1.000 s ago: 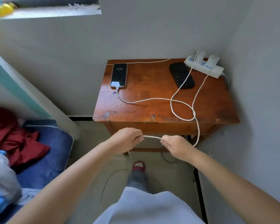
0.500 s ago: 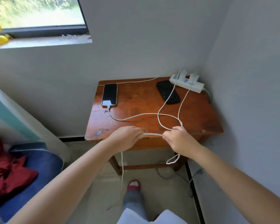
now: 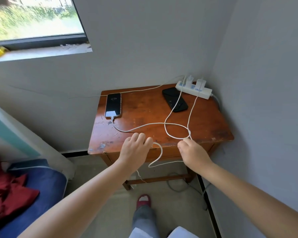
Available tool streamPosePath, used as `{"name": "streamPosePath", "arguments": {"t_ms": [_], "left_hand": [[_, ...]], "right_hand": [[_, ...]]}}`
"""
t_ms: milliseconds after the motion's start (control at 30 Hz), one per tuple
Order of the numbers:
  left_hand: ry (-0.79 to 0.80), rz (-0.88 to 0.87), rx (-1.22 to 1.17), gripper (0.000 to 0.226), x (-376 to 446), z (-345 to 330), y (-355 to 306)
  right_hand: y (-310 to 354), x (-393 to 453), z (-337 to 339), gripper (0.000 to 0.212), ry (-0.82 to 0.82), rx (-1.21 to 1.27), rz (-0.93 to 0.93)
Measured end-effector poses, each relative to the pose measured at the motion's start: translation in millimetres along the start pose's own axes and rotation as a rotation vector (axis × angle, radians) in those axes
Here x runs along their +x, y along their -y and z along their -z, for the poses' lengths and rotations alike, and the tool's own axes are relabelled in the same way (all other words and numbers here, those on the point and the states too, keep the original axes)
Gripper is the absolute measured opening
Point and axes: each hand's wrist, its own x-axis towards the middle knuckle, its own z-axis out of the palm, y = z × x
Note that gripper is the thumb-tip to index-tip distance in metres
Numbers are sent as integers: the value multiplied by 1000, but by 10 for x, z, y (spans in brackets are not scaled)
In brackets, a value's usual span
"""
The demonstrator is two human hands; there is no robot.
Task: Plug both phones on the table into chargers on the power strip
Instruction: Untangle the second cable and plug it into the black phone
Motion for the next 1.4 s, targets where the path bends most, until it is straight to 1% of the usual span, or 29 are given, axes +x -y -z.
{"name": "streamPosePath", "arguments": {"t_ms": [67,100,133,167,233,300,333,367,433,467,533,567,600,633,700,733,767,833,867,933,967,1067,1100,1133,1200,1267,1300,1333,1400], "left_hand": [[-31,15,-12,42,36,-5,-38],[-40,11,-28,42,61,7,-77],[-52,1,-38,41,85,17,-108],[-61,-8,-39,40,101,24,-124],[-76,-27,-26,38,112,16,-96],[-74,-31,-4,38,95,-27,-22],[-55,-32,5,38,90,-54,20],[-25,-31,7,39,87,-64,54],[35,-19,-11,43,50,-97,142],[68,-3,-36,44,13,-115,205],[112,68,-113,38,-66,-139,292],[116,94,-159,33,-92,-126,295],[98,100,-205,30,-82,-106,262],[74,91,-239,28,-39,-70,191],[35,18,-257,28,91,32,3],[0,-44,-241,33,154,58,-69],[-27,-99,-219,38,205,106,-121],[-36,-165,-164,42,241,102,-96],[-25,-193,-126,42,231,69,-42],[54,-172,-68,45,157,27,69],[80,-148,-36,47,113,-7,143],[124,-70,-16,48,-12,-114,330],[138,-47,-18,47,-21,-122,344],[143,-41,-24,43,5,-126,322],[130,-84,-70,34,111,-99,148],[85,-172,-72,33,242,-4,-41],[89,-190,-58,32,287,37,-84],[120,-191,-37,30,296,52,-76],[170,-175,-4,38,221,40,58]], "right_hand": [[110,27,35,25,80,39,-31],[167,45,8,31,85,31,-34],[213,72,-20,31,38,20,20],[246,87,-45,24,-6,-28,80],[222,102,-45,12,-125,-71,86],[93,120,2,35,-200,-106,88],[71,109,43,44,-193,-173,82],[1,97,43,46,-193,-272,91],[-222,84,109,37,-162,-440,88],[-347,65,194,30,-104,-494,53],[-563,-2,308,20,-20,-550,-67],[-583,-30,350,23,-15,-555,-141],[-510,-34,382,25,15,-512,-225],[-386,-18,380,28,63,-408,-228],[-49,55,270,48,186,-73,-183],[106,109,218,50,268,75,-184],[198,152,158,48,315,169,-170],[207,127,97,31,314,238,-118],[135,95,103,24,250,223,-98],[-143,28,144,21,118,40,-54],[-307,-16,215,20,122,-51,-73],[-648,-148,339,14,254,-274,-289],[-606,-150,346,15,275,-269,-313],[-465,-121,308,23,287,-231,-298],[-76,-5,205,37,283,-25,-215],[227,71,117,30,273,158,-100],[239,83,105,21,186,138,-18],[144,87,127,18,92,60,43],[-235,-4,232,20,50,-188,-5]]}}
